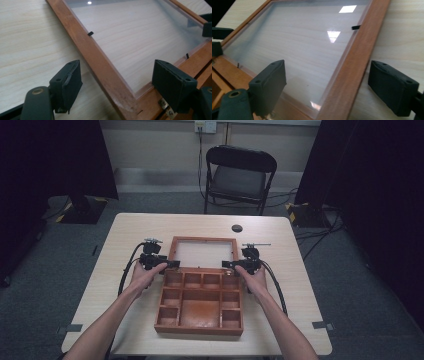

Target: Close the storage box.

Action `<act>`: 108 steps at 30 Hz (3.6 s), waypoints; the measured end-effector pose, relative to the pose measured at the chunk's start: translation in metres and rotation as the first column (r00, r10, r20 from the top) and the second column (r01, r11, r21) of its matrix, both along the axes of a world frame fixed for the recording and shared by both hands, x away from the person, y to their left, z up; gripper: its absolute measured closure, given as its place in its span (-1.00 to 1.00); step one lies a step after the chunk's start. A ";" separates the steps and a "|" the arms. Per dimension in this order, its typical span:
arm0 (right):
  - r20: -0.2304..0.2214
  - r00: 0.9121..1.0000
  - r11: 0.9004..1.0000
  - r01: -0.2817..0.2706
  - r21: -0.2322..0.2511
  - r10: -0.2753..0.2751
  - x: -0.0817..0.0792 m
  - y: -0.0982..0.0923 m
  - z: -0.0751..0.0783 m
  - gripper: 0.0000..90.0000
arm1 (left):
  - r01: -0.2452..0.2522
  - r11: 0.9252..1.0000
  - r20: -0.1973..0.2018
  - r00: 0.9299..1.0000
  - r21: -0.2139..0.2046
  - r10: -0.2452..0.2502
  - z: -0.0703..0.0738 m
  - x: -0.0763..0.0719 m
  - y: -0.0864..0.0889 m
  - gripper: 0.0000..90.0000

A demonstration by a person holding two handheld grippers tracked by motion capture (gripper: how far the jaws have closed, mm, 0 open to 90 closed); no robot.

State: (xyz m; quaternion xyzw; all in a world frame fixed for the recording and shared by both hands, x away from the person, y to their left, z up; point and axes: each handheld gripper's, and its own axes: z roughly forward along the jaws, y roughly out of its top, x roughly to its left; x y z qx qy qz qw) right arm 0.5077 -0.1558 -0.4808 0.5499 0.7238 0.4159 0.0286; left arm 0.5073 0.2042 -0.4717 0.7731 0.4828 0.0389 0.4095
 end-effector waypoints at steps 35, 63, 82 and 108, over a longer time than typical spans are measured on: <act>0.060 0.998 1.000 0.018 -0.003 -0.018 -0.007 -0.003 0.009 -0.36 | -0.002 0.998 -0.037 0.999 -0.062 -0.001 -0.002 0.004 -0.004 -0.54; 0.175 0.984 0.999 0.034 0.032 -0.039 -0.020 -0.014 0.039 0.17 | 0.002 0.996 0.073 0.997 -0.091 0.005 0.026 -0.005 0.008 0.04; 0.225 0.974 1.000 0.011 0.017 -0.015 -0.038 -0.015 0.060 0.25 | 0.042 0.996 0.153 0.988 -0.084 -0.029 0.049 -0.023 0.014 0.26; 0.224 0.975 0.998 -0.012 0.059 -0.001 -0.036 -0.013 0.069 0.18 | 0.069 0.995 0.181 0.982 -0.069 -0.055 0.054 -0.032 0.020 0.34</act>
